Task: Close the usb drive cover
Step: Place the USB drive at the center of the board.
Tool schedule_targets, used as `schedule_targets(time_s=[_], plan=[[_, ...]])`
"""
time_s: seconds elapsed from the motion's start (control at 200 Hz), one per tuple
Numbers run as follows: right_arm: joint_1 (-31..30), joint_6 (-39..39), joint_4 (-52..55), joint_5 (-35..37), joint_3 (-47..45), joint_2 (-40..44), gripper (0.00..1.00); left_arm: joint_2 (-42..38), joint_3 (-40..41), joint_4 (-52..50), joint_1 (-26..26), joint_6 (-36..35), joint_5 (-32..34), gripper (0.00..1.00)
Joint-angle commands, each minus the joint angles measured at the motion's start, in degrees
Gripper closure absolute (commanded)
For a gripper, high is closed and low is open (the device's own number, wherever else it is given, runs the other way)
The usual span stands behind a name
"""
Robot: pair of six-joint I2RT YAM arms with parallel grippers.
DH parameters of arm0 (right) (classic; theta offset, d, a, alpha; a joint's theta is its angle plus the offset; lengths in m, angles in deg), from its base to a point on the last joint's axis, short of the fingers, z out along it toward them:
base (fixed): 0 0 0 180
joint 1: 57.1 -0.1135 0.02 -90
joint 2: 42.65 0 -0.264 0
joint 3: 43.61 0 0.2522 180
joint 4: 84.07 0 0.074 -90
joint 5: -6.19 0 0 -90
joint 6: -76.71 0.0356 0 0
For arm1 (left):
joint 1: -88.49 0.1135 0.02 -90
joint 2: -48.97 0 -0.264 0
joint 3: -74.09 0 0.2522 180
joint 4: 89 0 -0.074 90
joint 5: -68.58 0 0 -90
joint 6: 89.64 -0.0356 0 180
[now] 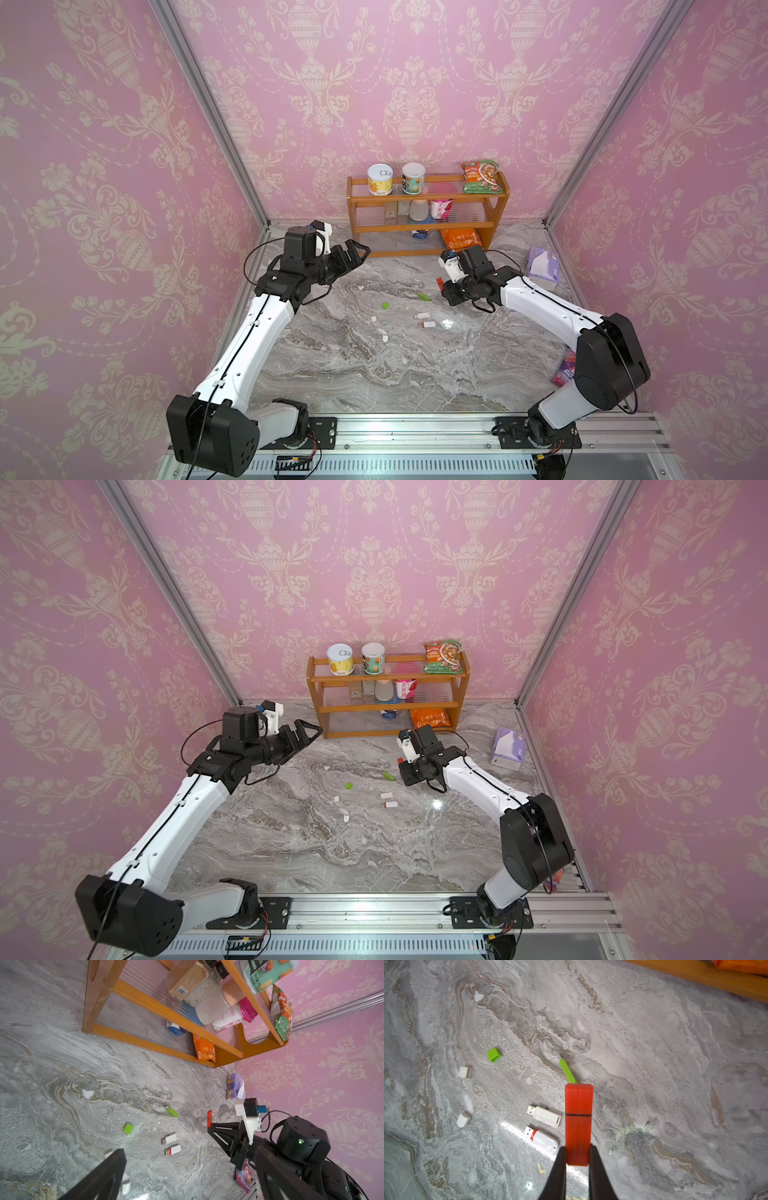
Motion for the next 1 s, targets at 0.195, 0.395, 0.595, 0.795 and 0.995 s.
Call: schedule_targets(time_s=[0.195,0.395,0.595,0.795,0.995], plan=[[5.94,5.55,8.08,3.42,7.65,-9.37,1.0,-0.1,4.4,-0.49,0.42,0.59,-0.62,0.02],[7.9,7.36,7.01,2.66,11.0,-15.3,0.97,0.99,2.28,-2.91,0.46,-2.02,-1.85,0.02],[8.21,9.02,5.73,1.13,13.67,-21.38,0.92,0.78,2.09,-4.45,0.54,-2.96,-1.41,0.02],[8.22,9.66,5.06,1.85,13.19,-22.51,0.86,-0.66,3.84,-3.71,0.57,-1.75,-1.19,0.02],[8.21,9.4,5.45,2.17,12.82,-22.62,0.71,0.5,3.35,-3.75,0.59,-1.75,-1.43,0.02]])
